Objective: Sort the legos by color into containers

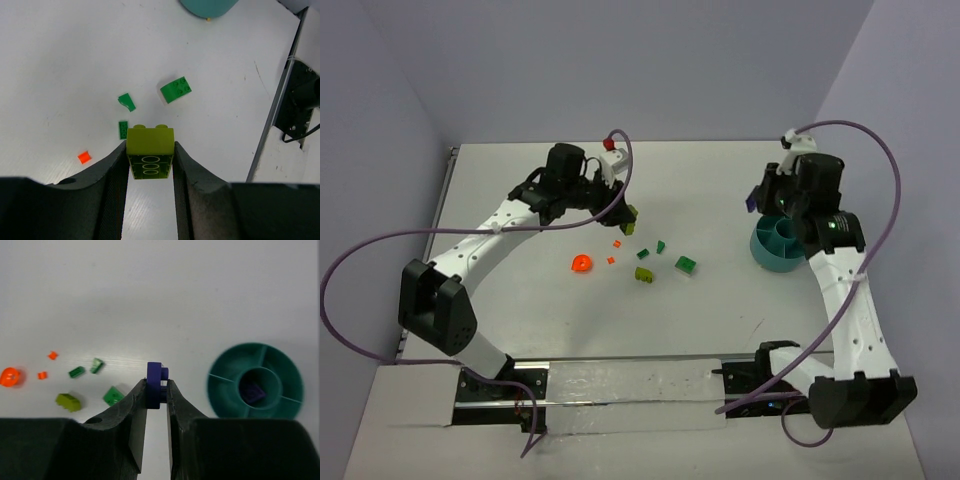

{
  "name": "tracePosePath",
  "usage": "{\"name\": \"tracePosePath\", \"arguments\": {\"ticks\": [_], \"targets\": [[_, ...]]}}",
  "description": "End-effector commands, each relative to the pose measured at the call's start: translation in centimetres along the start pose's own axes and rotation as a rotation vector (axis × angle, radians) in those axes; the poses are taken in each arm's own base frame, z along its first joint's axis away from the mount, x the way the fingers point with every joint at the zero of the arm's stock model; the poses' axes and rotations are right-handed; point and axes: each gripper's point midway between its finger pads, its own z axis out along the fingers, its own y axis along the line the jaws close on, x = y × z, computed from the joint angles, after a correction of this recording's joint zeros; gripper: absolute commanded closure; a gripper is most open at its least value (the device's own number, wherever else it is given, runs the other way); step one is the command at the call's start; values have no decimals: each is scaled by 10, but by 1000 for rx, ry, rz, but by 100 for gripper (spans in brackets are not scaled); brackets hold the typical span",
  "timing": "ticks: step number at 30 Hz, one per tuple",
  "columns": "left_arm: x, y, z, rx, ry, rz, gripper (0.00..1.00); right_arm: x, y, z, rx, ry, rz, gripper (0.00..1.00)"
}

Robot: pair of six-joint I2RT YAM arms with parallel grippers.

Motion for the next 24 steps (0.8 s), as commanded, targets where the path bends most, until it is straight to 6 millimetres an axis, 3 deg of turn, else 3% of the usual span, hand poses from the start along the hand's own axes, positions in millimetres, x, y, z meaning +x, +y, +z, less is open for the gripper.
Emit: {"name": "tracePosePath", "arguments": {"ticks": [1,4,9,24], "targets": [[-46,-3,6,43,-106,45,100,24,-37,-15,94,43,-76,100],[-57,1,13,56,-112,56,100,36,-63,-28,193,44,-101,100],[-67,3,21,91,-123,53,100,48,-88,-23,271,71,-111,100],[-77,7,37,126,-126,-10,99,48,-128,13,314,87,-106,100]]}}
